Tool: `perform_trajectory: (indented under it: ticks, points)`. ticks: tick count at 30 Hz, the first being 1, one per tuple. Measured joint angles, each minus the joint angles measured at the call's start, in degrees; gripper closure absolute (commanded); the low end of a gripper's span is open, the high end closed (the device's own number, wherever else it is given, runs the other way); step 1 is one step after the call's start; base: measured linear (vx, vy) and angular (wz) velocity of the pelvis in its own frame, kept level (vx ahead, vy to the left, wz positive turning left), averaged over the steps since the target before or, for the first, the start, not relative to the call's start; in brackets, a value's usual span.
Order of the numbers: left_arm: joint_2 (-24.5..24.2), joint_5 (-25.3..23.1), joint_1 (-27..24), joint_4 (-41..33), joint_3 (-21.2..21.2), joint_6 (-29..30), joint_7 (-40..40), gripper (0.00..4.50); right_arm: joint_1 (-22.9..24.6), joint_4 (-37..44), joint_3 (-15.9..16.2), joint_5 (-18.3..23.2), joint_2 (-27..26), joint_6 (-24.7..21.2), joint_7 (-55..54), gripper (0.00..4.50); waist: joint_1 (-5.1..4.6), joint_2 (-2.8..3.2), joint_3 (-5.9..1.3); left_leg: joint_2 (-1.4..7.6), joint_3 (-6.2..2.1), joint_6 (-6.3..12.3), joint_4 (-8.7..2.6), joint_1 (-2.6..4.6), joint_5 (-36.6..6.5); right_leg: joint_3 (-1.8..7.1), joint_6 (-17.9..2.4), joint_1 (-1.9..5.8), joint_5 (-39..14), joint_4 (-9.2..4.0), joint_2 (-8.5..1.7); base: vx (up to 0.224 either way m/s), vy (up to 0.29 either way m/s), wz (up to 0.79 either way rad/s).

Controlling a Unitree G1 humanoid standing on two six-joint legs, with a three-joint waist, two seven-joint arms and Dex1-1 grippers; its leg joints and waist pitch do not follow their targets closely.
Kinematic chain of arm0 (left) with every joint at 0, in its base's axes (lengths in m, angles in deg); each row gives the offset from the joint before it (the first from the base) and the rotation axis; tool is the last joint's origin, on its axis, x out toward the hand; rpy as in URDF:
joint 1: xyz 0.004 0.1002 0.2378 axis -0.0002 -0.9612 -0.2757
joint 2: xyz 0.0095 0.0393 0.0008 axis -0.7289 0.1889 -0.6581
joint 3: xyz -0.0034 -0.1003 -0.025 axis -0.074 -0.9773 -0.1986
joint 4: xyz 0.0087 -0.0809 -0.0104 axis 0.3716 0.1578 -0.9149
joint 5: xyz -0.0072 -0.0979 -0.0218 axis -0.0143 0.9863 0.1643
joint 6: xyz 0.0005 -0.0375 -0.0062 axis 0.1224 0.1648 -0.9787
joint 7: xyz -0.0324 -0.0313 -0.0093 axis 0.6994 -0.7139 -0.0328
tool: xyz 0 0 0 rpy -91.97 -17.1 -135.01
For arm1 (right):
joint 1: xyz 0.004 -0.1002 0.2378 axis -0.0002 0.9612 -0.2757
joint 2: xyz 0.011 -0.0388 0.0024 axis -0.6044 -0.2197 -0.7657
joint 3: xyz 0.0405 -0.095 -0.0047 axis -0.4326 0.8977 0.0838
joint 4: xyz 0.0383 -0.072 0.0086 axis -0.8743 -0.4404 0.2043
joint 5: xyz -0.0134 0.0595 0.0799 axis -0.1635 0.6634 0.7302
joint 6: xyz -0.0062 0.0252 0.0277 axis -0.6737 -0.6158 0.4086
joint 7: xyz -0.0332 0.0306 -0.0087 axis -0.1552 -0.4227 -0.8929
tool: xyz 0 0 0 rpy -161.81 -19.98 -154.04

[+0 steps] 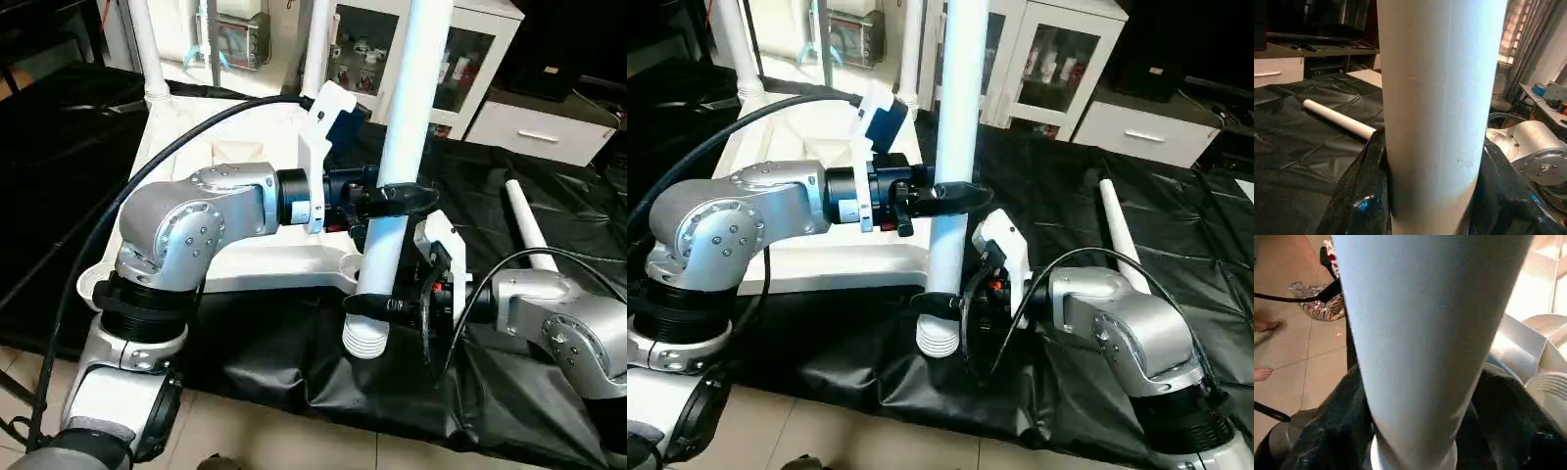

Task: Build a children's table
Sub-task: Pick table leg

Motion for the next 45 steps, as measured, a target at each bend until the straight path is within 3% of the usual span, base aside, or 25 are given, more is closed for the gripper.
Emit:
perform_trajectory:
  ticks: [12, 24, 33, 36, 45]
  points:
    - [-0.1, 0.0, 0.0, 0.0, 0.2, 0.0, -1.1, 2.73, 0.0, 0.0, 0.5, -0.1, 0.5, 0.0, 1.6, 1.46, 0.0, 0.0, 0.0, 0.0, 0.0, 0.0, 0.0, 0.0, 0.0, 0.0, 0.0, 0.0, 0.0, 0.01, 0.0, 0.0, 0.0, 0.0]
    - [0.0, 0.0, 0.0, 0.0, 0.5, 0.0, -1.1, 2.73, 0.0, 0.0, 0.9, -0.1, 0.4, 0.1, 2.1, 2.55, 0.01, 0.0, 0.0, 0.0, 0.0, 0.0, 0.0, 0.0, 0.0, 0.0, 0.0, 0.0, 0.0, 0.01, 0.0, 0.0, 0.0, 0.0]
    - [0.2, 0.0, 0.1, 0.1, 0.4, 0.4, -1.1, 2.73, 0.0, 0.0, 0.9, -0.2, 0.2, 0.2, 2.1, 2.63, 0.0, 0.0, 0.0, 0.0, 0.0, 0.0, 0.01, 0.01, 0.0, 0.0, 0.0, 0.0, 0.0, 0.02, 0.0, 0.0, 0.0, 0.0]
    - [0.2, 0.4, 0.6, 0.5, -0.3, 1.7, -0.9, 2.03, 0.0, -0.1, 0.9, -0.2, -0.1, 0.2, 2.1, 2.63, 0.01, 0.0, 0.0, 0.0, -0.01, 0.0, 0.02, 0.0, 0.0, 0.0, 0.0, 0.0, 0.0, 0.03, 0.0, 0.0, 0.0, 0.0]
    - [0.1, 2.3, 0.6, 0.6, -2.0, 4.4, -0.7, 1.42, 0.0, -0.8, 0.2, 0.1, -0.2, 0.1, 1.5, 2.64, 0.02, 0.01, 0.0, 0.0, -0.01, 0.0, 0.02, 0.01, 0.0, 0.0, 0.0, 0.0, 0.0, 0.04, 0.0, 0.0, 0.0, 0.0]
